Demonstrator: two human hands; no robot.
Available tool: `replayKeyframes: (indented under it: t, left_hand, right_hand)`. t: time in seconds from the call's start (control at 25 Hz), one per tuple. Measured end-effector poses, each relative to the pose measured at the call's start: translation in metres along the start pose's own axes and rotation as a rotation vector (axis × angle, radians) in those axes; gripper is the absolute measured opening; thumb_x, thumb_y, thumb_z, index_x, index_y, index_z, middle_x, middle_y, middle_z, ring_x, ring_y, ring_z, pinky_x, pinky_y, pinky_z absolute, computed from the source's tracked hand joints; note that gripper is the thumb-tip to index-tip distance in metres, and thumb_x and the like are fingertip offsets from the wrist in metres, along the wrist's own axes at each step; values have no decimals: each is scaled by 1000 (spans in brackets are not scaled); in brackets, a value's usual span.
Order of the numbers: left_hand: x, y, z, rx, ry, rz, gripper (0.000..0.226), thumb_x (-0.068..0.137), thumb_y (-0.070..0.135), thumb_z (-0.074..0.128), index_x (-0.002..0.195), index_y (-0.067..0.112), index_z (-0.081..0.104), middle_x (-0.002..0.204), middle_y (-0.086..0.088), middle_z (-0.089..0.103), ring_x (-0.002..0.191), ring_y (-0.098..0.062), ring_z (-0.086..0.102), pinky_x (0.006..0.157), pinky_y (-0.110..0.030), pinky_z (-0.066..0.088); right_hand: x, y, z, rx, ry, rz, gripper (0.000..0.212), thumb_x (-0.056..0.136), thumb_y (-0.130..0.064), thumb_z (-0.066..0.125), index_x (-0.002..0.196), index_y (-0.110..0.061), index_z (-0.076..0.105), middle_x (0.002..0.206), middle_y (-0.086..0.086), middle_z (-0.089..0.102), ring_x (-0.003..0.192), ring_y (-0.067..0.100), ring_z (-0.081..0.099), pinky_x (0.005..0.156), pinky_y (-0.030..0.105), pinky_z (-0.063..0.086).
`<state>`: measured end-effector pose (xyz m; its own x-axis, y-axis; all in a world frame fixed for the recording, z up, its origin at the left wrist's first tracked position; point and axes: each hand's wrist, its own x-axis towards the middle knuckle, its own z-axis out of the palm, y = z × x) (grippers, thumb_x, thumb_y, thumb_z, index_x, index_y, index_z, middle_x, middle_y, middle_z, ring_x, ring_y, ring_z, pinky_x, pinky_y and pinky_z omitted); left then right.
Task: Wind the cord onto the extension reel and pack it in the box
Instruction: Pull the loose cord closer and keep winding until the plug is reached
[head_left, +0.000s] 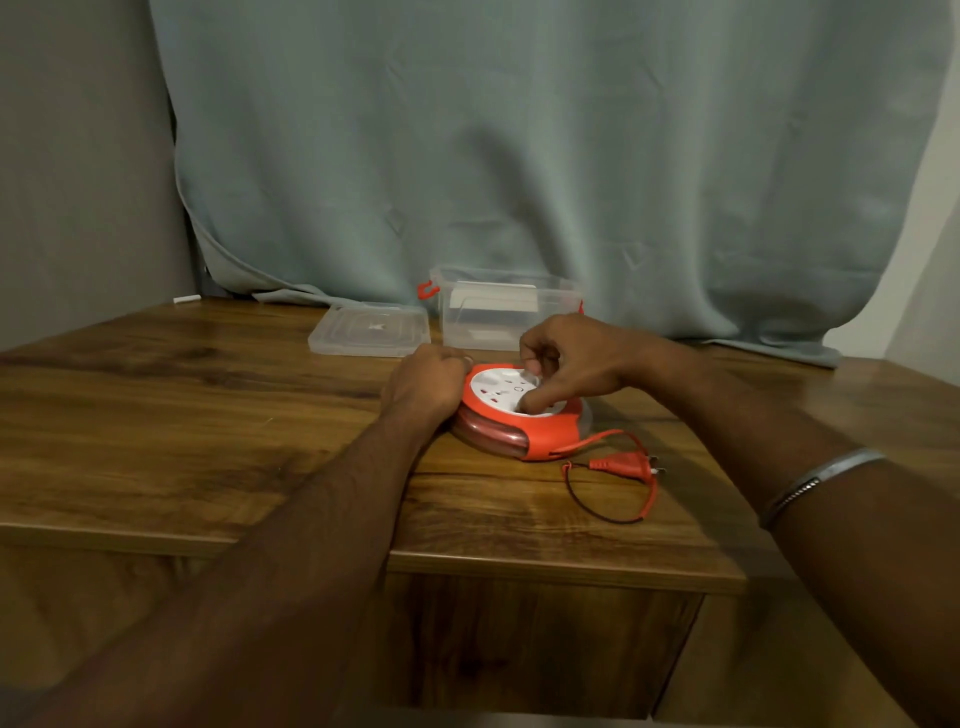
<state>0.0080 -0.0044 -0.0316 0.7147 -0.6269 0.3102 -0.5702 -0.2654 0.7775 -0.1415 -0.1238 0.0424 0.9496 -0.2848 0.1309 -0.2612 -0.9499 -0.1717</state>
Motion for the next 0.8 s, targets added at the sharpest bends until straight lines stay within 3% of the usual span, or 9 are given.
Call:
replayKeyframes:
  t: [0.08, 0.24, 0.44, 0.56, 0.64, 0.72, 0.8]
  left_hand:
    - [0, 0, 0, 24, -3, 9, 34, 101, 34, 48, 116, 18, 73, 124, -6, 70, 108, -24, 64, 99, -44, 51]
    - [1, -1, 1, 7, 12, 5, 34, 100, 36, 48, 111, 18, 75, 116, -5, 73, 101, -23, 66, 95, -44, 55]
    - [2, -2, 0, 1, 5, 30, 35, 100, 36, 47, 108, 19, 76, 113, -5, 74, 99, -24, 67, 95, -46, 54]
    - [2, -3, 1, 5, 11, 25, 34, 100, 35, 47, 106, 19, 76, 111, -5, 74, 98, -23, 67, 95, -45, 54]
    - [3, -3, 1, -1, 20, 16, 32, 98, 35, 48, 101, 20, 76, 107, -3, 75, 96, -21, 66, 93, -45, 55]
    - [3, -3, 1, 4, 25, 15, 32, 98, 34, 49, 106, 19, 76, 112, -4, 74, 100, -22, 65, 93, -43, 54]
    - [3, -3, 2, 23, 25, 15, 33, 100, 34, 48, 111, 19, 75, 117, -4, 73, 103, -22, 65, 91, -39, 53]
  right_hand:
    - [3, -4, 4, -17, -22, 7, 30, 77, -37, 84, 66, -20, 61, 58, -16, 63, 64, -10, 59, 60, 26, 41]
    - [6, -10, 11, -64, 7, 45, 45, 80, -48, 76, 52, -19, 56, 46, -11, 56, 58, 9, 55, 61, 34, 43]
    - [14, -25, 23, -176, 104, 79, 56, 86, -59, 67, 48, -18, 56, 48, -6, 52, 53, 10, 52, 56, 31, 37]
    - [12, -26, 15, -213, 138, 25, 38, 85, -52, 71, 65, -20, 66, 64, -5, 64, 66, 11, 60, 61, 33, 46]
    - [7, -16, 4, -65, 103, -47, 12, 81, -27, 78, 89, -23, 71, 88, -6, 72, 84, 11, 65, 66, 25, 49]
    - [2, -5, -5, 53, -20, -80, 40, 76, 0, 77, 111, -16, 68, 109, -3, 74, 92, -1, 66, 66, 8, 45]
    - [0, 6, -6, 95, -115, -63, 53, 75, 8, 76, 121, -15, 63, 121, -2, 73, 90, -12, 64, 67, 7, 44]
